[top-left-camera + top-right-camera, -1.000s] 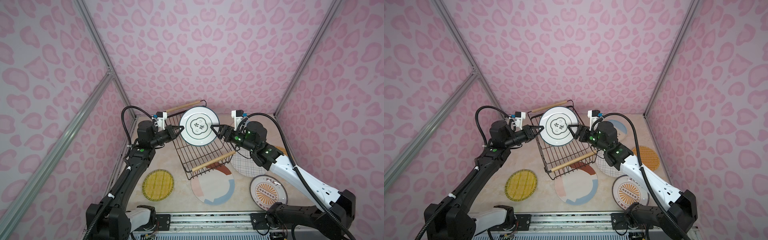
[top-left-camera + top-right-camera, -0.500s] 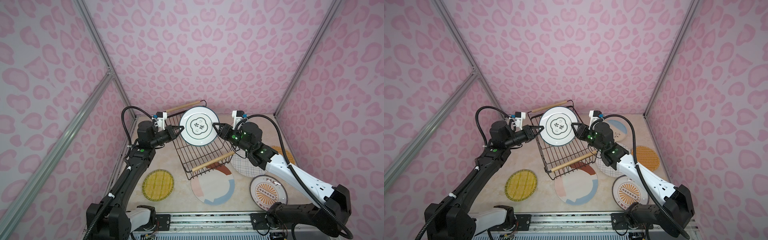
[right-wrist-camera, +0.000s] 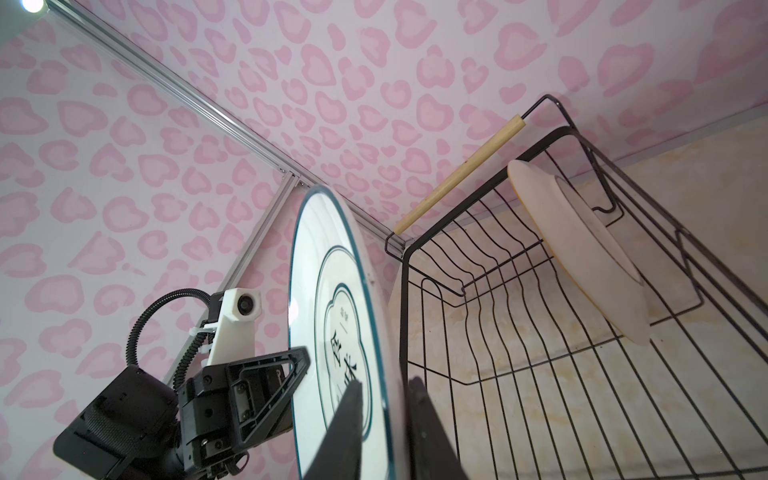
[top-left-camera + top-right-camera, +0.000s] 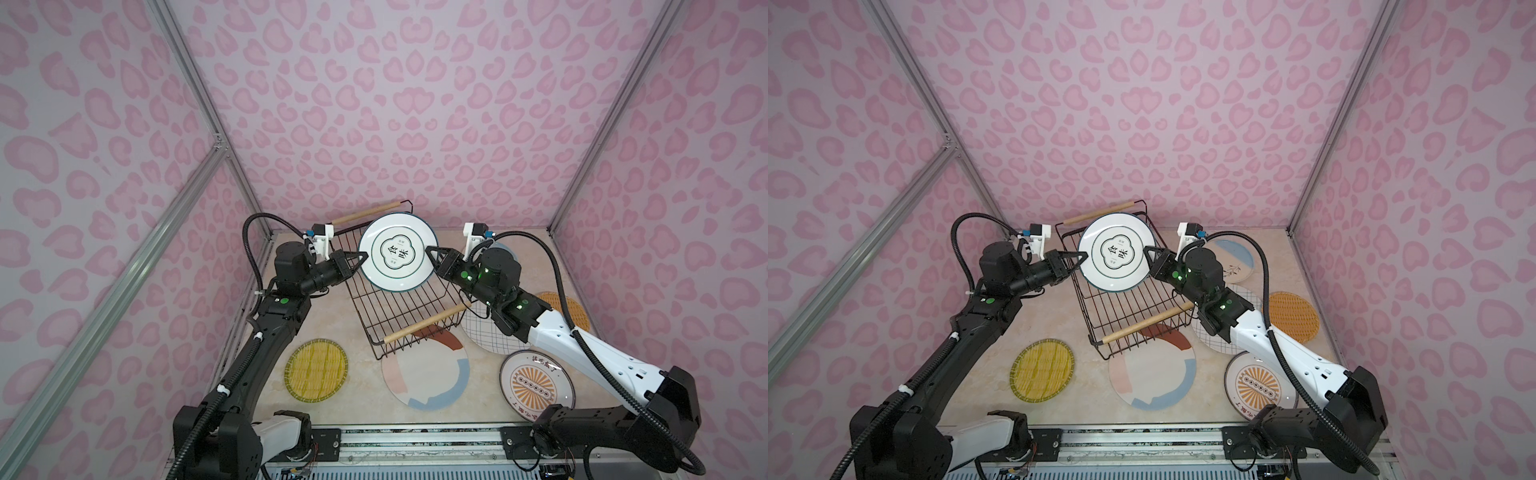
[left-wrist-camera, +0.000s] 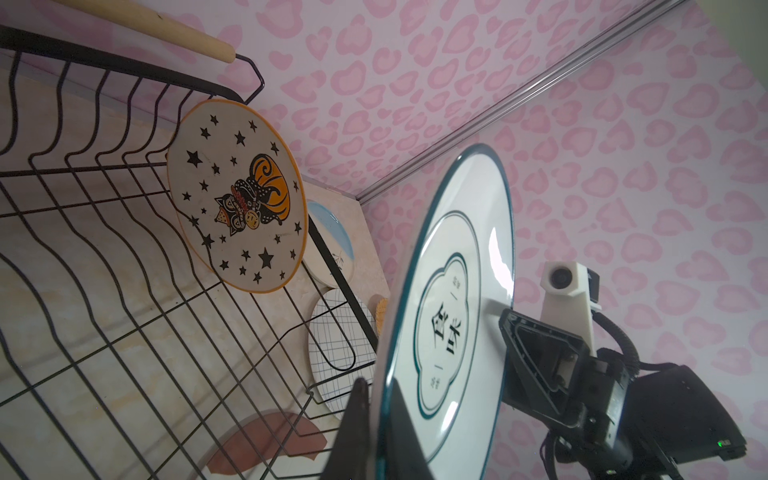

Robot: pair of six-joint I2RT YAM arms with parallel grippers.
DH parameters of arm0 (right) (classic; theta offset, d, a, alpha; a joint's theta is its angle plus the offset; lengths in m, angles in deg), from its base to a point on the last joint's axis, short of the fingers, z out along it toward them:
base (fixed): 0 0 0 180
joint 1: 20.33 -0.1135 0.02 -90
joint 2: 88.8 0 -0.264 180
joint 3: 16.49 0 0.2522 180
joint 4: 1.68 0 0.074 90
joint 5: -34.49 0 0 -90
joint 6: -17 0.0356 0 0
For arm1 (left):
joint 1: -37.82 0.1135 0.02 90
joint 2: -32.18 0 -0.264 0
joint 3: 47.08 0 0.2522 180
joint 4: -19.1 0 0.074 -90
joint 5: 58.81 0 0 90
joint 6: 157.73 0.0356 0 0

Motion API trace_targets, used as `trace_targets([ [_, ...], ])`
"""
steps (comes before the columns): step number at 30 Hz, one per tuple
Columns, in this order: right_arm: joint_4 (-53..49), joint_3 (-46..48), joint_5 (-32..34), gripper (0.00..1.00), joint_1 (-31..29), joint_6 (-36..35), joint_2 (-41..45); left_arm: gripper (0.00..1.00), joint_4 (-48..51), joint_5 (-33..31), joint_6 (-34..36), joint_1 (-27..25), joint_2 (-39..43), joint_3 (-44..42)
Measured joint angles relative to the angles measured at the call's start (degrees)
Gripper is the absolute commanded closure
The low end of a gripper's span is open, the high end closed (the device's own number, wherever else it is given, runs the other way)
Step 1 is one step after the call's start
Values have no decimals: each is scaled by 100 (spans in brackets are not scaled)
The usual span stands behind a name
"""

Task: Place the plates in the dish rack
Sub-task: 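Grasp the white plate rim with the right gripper beside the left gripper, then open and withdraw the left gripper while the right gripper carries the plate over the rack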

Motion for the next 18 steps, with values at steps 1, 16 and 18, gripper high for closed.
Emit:
trace_targets([
  [1, -4, 0, 20, 88, -4, 4, 0, 96, -15, 0, 0, 0, 0, -2],
  [16, -693, -361, 302, 100, -111, -389, 24, 39, -136, 83, -74, 109, 175, -2],
  [18, -916, -492, 420, 100, -127, -525, 59, 16, -140, 57, -85, 219, 286, -17],
])
